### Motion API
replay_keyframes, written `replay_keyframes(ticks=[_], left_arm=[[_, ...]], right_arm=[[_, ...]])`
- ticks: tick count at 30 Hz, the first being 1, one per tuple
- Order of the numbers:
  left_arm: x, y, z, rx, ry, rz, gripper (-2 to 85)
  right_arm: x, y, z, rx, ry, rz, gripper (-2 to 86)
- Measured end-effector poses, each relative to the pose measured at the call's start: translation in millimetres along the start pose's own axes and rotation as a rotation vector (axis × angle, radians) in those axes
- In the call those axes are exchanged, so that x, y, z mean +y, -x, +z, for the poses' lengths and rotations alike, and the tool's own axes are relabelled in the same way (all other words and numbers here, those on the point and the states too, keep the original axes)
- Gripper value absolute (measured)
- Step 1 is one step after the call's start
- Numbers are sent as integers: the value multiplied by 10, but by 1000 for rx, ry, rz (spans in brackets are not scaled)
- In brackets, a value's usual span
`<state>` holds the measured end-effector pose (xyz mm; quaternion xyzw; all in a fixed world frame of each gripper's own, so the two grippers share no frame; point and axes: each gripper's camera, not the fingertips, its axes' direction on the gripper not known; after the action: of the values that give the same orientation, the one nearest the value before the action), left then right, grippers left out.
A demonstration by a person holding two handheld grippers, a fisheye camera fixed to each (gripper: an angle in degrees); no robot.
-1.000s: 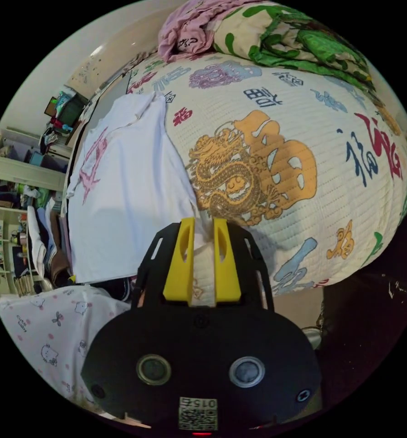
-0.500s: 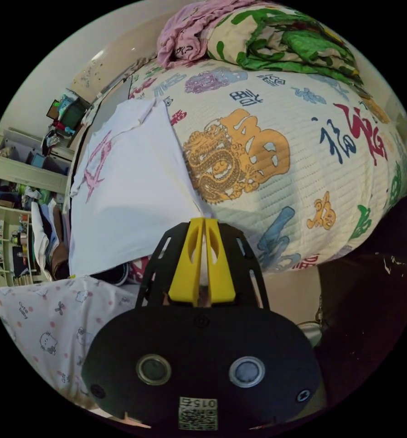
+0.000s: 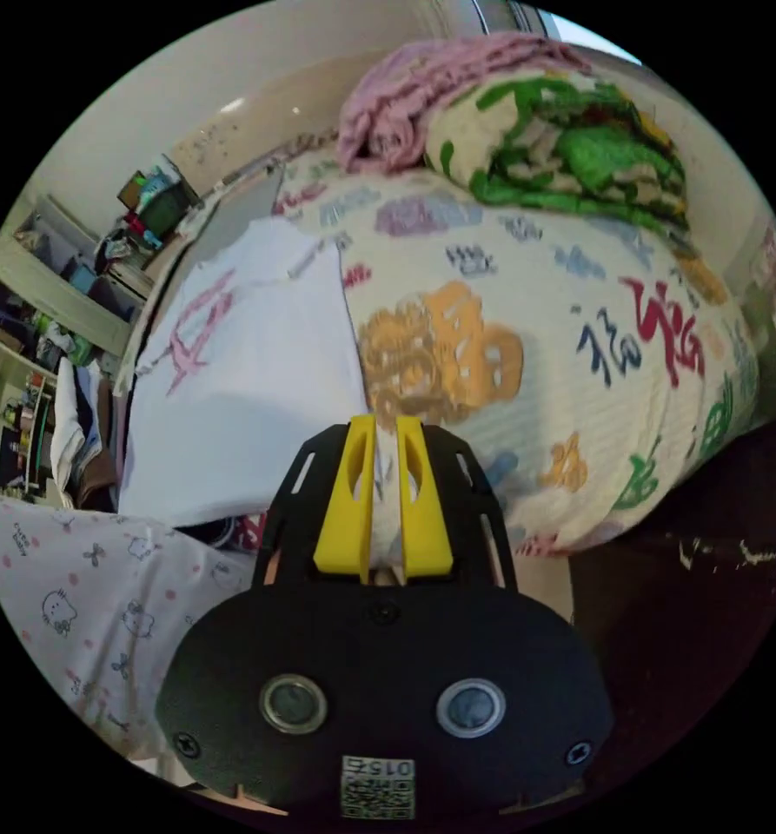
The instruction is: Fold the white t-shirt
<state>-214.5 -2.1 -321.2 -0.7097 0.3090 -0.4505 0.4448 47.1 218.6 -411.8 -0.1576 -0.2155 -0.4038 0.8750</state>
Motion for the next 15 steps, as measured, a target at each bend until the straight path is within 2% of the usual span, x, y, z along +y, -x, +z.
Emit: replay_keyframes(ticks=[3, 6, 9, 15], left_arm=[[-960, -310, -554, 133, -216, 182, 1], [-1999, -496, -604, 242, -382, 249, 20], [-3153, -583, -81, 303, -343, 199, 50], [-5081, -761, 1366, 253, -164, 106, 70]], right_arm=[[-468, 124, -11, -63, -106, -107, 59], [-974, 182, 273, -185, -113, -112, 70], [-1368, 24, 662, -284, -119, 19, 89], [-1862, -447, 1370, -379, -6, 178, 107]])
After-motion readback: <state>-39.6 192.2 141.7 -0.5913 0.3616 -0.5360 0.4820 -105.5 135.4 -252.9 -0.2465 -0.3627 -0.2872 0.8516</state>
